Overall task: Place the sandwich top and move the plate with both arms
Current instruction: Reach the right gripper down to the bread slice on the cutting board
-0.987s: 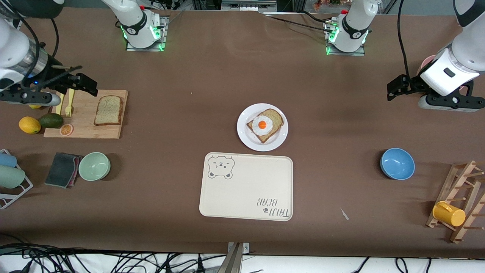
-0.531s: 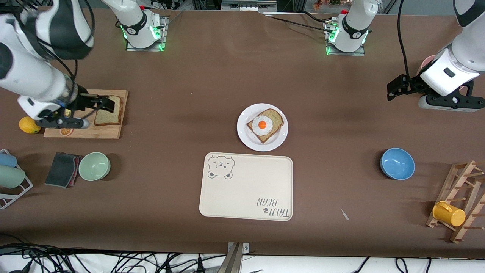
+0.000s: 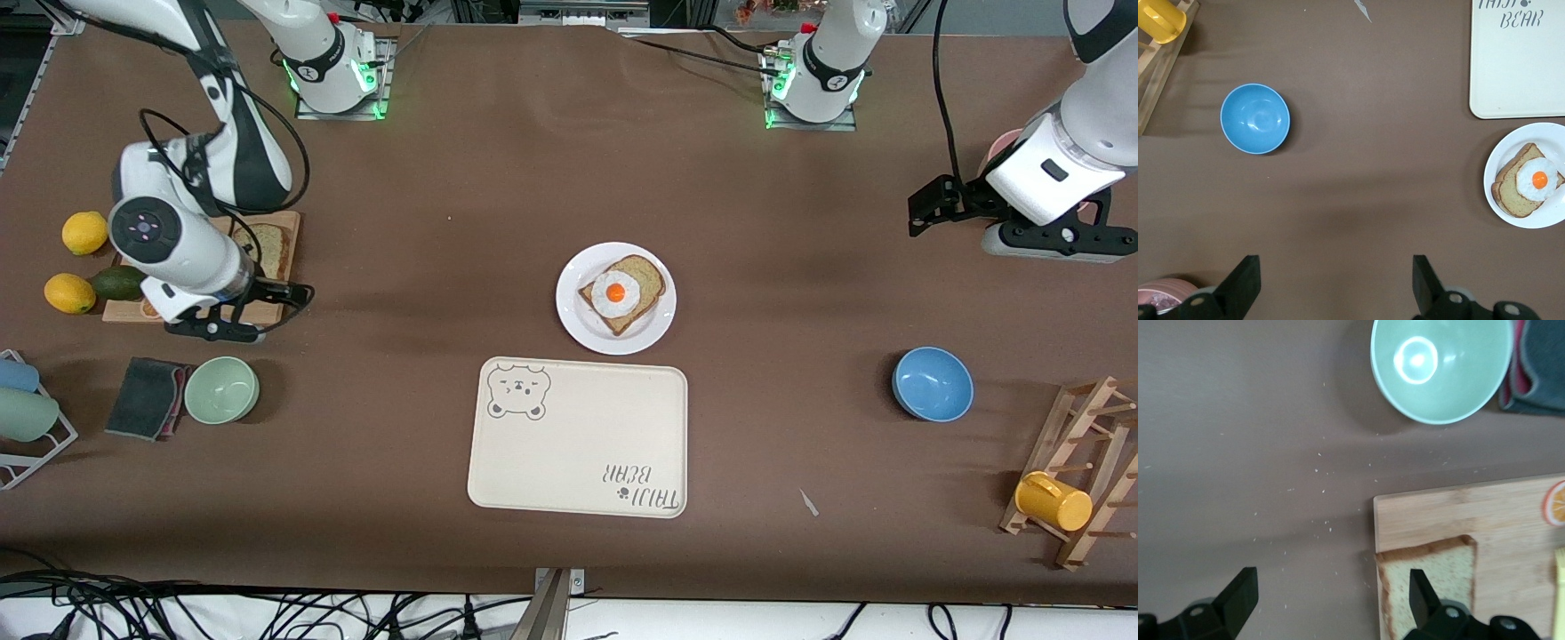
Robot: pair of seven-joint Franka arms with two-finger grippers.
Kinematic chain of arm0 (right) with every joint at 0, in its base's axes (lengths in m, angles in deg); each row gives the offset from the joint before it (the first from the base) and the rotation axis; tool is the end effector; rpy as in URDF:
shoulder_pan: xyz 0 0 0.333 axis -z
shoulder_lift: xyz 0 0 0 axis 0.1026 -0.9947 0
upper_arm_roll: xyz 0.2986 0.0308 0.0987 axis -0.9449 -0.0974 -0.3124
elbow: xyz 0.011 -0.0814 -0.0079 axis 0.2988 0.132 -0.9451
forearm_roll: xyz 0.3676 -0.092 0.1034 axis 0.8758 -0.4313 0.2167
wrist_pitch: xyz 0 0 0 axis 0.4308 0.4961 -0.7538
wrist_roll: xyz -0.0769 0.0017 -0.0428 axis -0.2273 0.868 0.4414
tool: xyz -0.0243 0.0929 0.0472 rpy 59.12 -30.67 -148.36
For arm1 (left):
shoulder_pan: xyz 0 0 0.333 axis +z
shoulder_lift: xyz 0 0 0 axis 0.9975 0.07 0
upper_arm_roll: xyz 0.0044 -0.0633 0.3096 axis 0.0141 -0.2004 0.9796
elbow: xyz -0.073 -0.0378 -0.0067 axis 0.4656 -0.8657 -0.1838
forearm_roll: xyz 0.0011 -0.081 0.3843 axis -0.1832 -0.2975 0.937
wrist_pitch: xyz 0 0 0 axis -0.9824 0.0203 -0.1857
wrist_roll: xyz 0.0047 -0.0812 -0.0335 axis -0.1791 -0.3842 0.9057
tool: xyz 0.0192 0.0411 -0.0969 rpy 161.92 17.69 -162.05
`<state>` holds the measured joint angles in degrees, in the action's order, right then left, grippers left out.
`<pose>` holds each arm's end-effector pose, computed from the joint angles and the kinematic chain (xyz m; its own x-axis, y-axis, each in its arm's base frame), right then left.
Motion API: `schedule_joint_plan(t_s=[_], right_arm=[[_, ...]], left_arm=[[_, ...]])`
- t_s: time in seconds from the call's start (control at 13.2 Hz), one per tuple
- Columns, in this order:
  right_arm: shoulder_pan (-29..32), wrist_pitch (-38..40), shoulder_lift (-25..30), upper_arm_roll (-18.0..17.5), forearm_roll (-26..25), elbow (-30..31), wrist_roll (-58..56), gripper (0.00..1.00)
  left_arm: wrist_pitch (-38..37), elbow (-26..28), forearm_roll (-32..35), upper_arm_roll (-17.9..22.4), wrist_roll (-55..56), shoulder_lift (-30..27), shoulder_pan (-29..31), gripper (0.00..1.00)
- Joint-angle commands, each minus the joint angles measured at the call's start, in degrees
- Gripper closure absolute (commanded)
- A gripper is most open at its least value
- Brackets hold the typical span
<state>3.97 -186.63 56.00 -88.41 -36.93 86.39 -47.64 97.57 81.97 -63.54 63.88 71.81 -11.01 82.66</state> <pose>0.5699 0.0525 0.2914 0.9883 -0.1161 -0.0992 -0.0975 -0.9797 0.1751 0.5550 -0.0541 0.5825 0.9961 -0.0701 -0.0545 -0.0705 -0.9975 -0.0063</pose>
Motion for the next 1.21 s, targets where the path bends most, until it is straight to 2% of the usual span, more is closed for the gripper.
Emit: schedule_joint_plan(t_s=[0.0,0.3,0.53,0.76,1.06,1.14], right_arm=[[0.0,-3.8,0.3,0.1,-1.1,3.9,2.0,0.0],[0.1,-3.1,-2.7,0.2,-1.5,4.2,1.7,0.06],[0.1,1.1,-2.8,0.8,-2.7,4.3,1.9,0.1],[0.0,5.1,-2.1,0.7,-3.5,4.0,1.2,0.11],[0.1,4.5,-1.3,0.8,-3.6,2.9,1.2,0.11],[0.1,3.9,-1.3,2.3,-4.1,2.6,1.2,0.11]], left_arm=[[-1.2,-1.7,-0.7,0.0,0.3,0.6,-0.1,0.0],[-1.1,-1.7,-0.7,0.0,0.3,0.6,-0.1,0.0],[-1.1,-1.7,-0.7,0.0,0.2,0.6,-0.1,0.0],[-1.2,-1.7,-0.7,0.0,0.3,0.6,-0.1,0.0],[-1.1,-1.7,-0.7,0.0,0.3,0.7,-0.1,0.0],[-1.2,-1.7,-0.7,0.0,0.3,0.7,-0.1,0.0]])
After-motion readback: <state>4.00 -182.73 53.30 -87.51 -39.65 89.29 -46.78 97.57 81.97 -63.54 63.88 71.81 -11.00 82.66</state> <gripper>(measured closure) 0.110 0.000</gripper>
